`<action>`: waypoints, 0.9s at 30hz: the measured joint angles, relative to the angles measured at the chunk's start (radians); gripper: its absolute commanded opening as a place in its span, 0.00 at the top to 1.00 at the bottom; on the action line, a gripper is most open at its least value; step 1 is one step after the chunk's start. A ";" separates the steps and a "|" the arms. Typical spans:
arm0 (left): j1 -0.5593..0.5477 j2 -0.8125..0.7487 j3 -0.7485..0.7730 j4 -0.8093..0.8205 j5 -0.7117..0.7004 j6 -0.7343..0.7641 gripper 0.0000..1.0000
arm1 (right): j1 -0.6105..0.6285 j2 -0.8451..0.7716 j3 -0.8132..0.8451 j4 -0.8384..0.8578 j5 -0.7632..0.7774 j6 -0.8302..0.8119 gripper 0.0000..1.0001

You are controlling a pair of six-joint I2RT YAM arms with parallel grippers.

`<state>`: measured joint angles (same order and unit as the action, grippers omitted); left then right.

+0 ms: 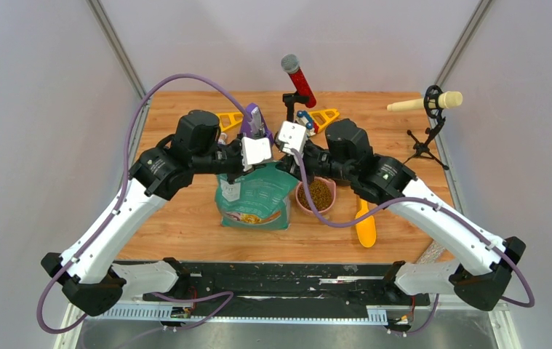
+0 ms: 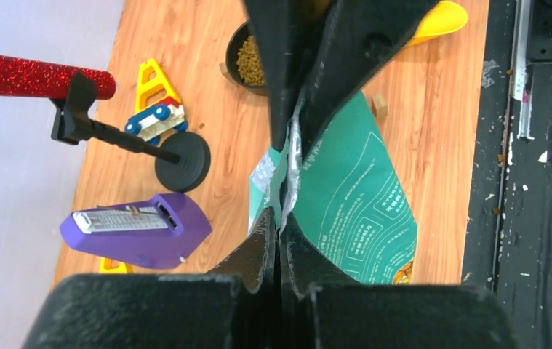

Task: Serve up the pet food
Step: Close the pet food bag at the center of the board.

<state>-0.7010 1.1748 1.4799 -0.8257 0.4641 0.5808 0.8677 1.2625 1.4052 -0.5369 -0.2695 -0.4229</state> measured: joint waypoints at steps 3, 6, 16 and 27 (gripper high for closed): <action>-0.003 0.001 0.000 0.003 0.006 0.000 1.00 | 0.001 -0.034 -0.026 -0.006 -0.014 0.005 1.00; -0.006 0.002 0.000 0.002 0.009 0.000 1.00 | 0.000 -0.045 -0.034 -0.012 -0.027 0.003 1.00; -0.006 0.006 0.000 0.008 0.014 0.001 1.00 | -0.007 -0.067 -0.058 -0.012 0.051 0.018 0.67; -0.012 0.006 0.000 0.006 0.028 0.002 0.75 | -0.027 -0.148 -0.117 -0.020 -0.002 0.029 1.00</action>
<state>-0.7132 1.1812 1.4799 -0.8192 0.4923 0.5823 0.8410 1.1145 1.2884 -0.5571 -0.2714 -0.3943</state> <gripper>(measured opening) 0.011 0.027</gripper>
